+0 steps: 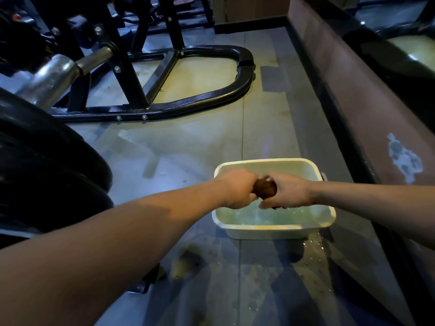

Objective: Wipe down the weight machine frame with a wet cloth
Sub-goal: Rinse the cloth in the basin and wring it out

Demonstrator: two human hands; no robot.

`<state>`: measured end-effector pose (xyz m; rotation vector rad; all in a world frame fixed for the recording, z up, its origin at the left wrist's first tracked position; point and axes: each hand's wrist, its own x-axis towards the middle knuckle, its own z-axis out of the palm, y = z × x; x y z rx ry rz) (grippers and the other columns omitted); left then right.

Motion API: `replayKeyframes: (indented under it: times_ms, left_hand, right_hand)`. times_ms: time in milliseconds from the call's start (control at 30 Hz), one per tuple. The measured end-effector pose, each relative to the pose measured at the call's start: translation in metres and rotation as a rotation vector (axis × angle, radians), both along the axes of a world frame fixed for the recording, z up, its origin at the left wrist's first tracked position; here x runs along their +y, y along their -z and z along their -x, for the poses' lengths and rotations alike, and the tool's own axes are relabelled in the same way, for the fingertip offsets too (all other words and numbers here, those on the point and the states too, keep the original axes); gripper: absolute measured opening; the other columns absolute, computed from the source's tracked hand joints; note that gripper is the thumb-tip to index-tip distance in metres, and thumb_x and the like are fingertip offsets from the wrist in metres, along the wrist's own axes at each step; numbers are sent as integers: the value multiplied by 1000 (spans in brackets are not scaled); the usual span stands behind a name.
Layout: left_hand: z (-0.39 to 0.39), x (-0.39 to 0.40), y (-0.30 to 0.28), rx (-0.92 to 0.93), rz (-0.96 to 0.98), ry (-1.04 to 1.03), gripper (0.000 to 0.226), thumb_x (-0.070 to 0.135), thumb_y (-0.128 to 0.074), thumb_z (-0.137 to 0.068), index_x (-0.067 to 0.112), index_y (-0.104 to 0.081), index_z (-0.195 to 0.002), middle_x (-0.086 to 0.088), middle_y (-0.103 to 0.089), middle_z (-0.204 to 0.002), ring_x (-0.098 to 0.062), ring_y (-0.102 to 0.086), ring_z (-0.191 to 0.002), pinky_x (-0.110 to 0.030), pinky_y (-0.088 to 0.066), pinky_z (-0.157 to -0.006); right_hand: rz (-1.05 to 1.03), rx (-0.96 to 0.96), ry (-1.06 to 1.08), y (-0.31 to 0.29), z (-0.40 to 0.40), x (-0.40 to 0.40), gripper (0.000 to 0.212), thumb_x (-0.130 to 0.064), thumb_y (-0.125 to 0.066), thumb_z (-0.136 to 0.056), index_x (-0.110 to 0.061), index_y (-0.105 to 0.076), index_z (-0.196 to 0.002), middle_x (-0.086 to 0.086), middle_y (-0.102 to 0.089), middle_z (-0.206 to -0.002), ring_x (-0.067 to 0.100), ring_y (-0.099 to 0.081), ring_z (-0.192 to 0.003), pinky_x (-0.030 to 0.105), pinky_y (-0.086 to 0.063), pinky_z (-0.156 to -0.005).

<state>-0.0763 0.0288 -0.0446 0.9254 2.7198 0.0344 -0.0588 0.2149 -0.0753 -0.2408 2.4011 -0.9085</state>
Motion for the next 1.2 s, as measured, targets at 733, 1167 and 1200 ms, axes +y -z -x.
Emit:
replayKeyframes:
  times_ms: [733, 1167, 1200]
  left_hand:
    - [-9, 20, -24, -281, -208, -361, 16, 27, -71, -89, 13, -64, -85, 1, -59, -67, -18, -58, -59, -24, -42, -48]
    - [16, 8, -39, 224, 129, 206, 29, 35, -54, -103, 15, -53, -124, -2, -60, -96, -27, -59, -86, -35, -41, -68]
    - [14, 5, -35, 206, 134, 213, 30, 36, -55, -103, 15, -53, -124, -3, -64, -101, -26, -58, -85, -34, -40, -69]
  right_hand:
    - [-382, 476, -91, -42, 4, -9, 14, -30, -65, -94, -21, -64, -84, -1, -64, -75, 20, -64, -68, 30, -52, -56]
    - [60, -130, 132, -43, 6, -13, 18, -16, -76, -84, -10, -62, -74, 5, -53, -63, 17, -44, -50, 28, -37, -46]
    - [39, -152, 109, -40, 4, -14, 19, -19, -77, -85, -11, -63, -74, 5, -54, -63, 17, -45, -50, 28, -38, -47]
